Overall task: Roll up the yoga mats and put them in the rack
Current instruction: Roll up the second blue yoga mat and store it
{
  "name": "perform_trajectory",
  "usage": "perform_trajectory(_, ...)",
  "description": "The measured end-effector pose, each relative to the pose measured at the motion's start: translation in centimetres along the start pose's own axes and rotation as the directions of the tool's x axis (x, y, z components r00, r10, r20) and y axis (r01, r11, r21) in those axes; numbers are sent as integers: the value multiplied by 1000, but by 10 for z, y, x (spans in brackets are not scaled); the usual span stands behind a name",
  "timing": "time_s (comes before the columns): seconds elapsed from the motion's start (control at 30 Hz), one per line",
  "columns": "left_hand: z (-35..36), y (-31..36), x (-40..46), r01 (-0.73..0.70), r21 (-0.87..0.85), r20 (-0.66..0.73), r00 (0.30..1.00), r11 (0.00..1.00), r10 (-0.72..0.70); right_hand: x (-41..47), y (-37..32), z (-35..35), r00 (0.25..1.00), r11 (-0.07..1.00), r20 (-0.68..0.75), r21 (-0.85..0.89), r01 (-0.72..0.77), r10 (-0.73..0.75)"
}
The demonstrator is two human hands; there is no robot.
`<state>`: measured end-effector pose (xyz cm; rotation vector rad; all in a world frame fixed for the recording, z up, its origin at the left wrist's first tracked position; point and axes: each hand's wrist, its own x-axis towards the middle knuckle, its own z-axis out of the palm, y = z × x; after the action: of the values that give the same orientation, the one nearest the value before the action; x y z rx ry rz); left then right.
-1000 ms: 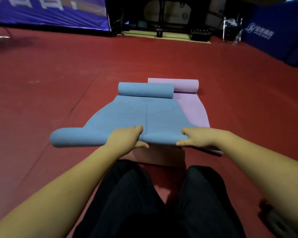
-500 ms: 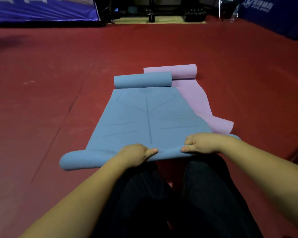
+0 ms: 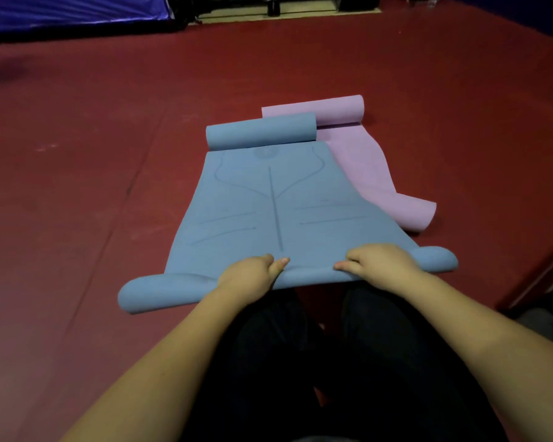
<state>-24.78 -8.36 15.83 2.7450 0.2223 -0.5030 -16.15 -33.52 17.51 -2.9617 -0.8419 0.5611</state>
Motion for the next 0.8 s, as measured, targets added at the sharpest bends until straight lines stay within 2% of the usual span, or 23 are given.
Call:
perform_trajectory(0.07,2,-4,-3,2,105,-139,990,995,12,10,6,-7,994,996,109,90,-18,8)
perform_trajectory(0.17,9,-19,-15,43,312,-347,935,949,72,20,7,-16,975,984,222,174,-37,-2)
perform_trajectory(0.23,17,-32,-28,113,329,-465,884,937,57,25,3,-20,963,982,269,184,-47,-4)
perform_trajectory(0.3,23,-38,-38,152,330,-519,853,932,45,27,1,-24,960,979,281,196,-55,-2)
perform_trajectory(0.43,31,-46,-47,164,298,-549,835,940,29,28,0,-25,956,979,294,195,-67,7)
perform_trajectory(0.6,27,-43,-40,80,184,-475,880,980,18,25,1,-25,953,986,302,147,-74,27)
perform_trajectory(0.7,21,-44,-31,132,106,-387,919,986,-81,25,0,-17,972,998,235,59,-37,22)
perform_trajectory(0.8,18,-47,-25,148,173,-335,938,974,-83,18,-11,-5,991,988,99,-133,-75,88)
